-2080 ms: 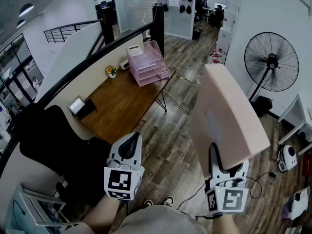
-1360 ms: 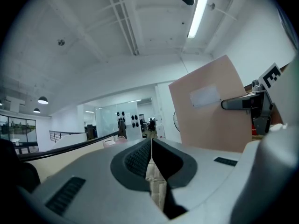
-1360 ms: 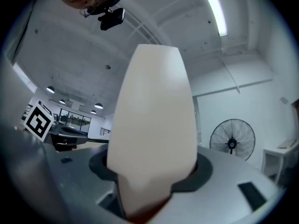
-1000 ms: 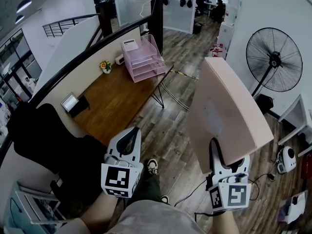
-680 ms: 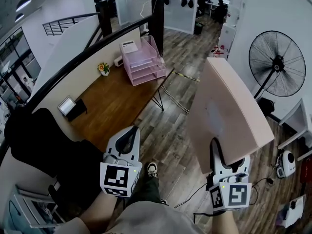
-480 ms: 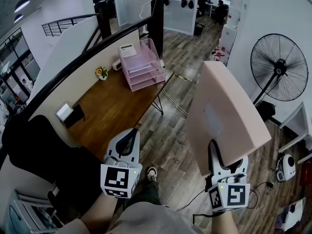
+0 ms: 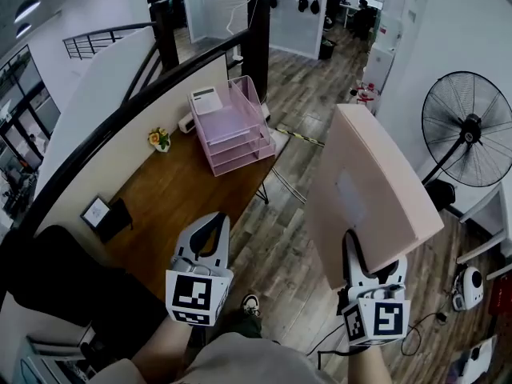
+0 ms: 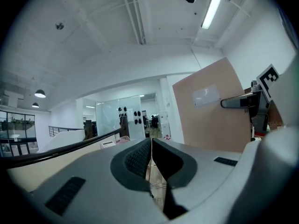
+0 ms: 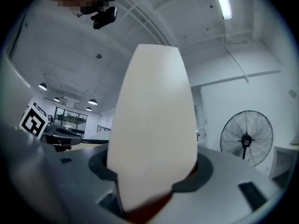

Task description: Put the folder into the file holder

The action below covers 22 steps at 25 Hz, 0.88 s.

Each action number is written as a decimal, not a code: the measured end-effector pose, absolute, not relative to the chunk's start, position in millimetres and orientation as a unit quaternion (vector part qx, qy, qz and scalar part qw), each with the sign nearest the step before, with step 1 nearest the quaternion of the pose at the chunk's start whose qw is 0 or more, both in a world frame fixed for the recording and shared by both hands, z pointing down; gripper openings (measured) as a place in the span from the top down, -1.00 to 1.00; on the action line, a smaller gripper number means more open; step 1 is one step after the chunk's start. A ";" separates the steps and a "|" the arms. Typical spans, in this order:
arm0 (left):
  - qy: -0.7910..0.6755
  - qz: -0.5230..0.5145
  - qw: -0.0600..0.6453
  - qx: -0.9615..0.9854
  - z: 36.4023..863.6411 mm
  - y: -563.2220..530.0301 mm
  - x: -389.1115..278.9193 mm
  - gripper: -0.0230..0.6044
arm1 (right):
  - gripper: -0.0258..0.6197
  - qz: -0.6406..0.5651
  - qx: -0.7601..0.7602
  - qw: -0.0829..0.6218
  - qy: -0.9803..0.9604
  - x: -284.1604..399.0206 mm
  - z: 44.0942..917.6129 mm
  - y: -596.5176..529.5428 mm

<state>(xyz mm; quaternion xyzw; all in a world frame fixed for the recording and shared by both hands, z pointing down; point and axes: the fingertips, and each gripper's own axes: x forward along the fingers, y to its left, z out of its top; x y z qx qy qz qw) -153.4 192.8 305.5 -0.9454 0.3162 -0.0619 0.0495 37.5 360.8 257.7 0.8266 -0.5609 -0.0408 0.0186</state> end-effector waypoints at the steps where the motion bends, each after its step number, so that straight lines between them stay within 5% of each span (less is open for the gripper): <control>1: 0.315 -0.062 0.051 -0.946 304.8 177.2 -148.6 0.89 | 0.02 -0.042 0.827 0.019 -0.561 42.2 256.6 344.5; 22: 0.325 -0.054 0.048 -0.943 316.6 -39.8 -90.4 0.89 | 0.01 -0.044 0.825 0.016 -0.564 109.7 267.8 116.9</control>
